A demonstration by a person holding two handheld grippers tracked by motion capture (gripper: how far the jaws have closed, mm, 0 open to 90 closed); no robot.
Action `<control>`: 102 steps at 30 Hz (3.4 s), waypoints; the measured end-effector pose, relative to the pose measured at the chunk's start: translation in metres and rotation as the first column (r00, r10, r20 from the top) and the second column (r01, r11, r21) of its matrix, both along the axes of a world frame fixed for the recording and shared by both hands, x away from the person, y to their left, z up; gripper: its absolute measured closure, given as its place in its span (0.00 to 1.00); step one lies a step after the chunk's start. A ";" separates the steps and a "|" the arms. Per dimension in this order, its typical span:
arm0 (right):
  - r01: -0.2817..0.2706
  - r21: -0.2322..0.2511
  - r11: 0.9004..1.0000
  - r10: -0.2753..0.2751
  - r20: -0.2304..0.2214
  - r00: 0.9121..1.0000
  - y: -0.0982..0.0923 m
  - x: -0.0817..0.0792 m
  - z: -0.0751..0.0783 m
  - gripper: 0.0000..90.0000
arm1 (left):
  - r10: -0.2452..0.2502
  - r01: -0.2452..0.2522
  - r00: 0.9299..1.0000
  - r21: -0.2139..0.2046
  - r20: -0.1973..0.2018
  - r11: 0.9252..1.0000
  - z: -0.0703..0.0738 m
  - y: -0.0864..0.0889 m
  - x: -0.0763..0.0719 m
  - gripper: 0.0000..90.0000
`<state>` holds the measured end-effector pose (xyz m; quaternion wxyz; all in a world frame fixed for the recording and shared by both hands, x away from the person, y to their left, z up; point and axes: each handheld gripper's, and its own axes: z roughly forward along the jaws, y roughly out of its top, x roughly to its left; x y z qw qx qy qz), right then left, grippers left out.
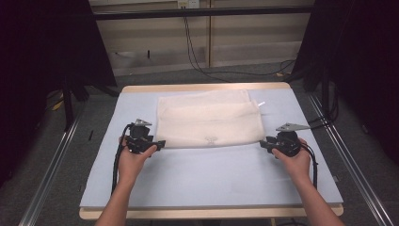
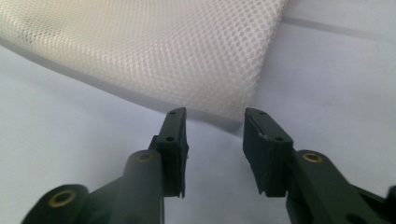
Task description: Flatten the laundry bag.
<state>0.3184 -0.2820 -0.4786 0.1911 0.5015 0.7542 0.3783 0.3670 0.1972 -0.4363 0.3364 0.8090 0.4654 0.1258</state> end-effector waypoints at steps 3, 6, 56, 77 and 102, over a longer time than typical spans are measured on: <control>-0.010 -0.006 1.000 0.010 -0.007 1.000 0.004 -0.002 0.000 0.65 | 0.014 -0.014 1.000 -0.015 -0.016 1.000 0.003 0.004 0.007 0.44; -0.012 0.000 1.000 0.012 -0.007 1.000 0.004 -0.002 -0.001 0.64 | 0.030 -0.031 0.999 -0.029 -0.030 0.999 0.006 0.008 0.015 0.43; -0.095 0.005 0.995 0.095 0.001 0.995 0.018 -0.005 0.004 0.76 | -0.199 0.216 0.971 -0.138 0.130 0.967 0.005 -0.038 0.010 0.96; -0.138 -0.001 0.990 0.138 -0.002 0.990 0.034 -0.006 0.006 0.77 | -0.272 0.284 0.958 -0.154 0.092 0.946 -0.040 -0.028 -0.033 0.96; -0.241 0.034 0.970 0.242 -0.009 0.970 0.093 -0.004 0.019 0.51 | -0.286 0.297 0.954 -0.137 0.090 0.945 -0.049 -0.029 -0.042 0.95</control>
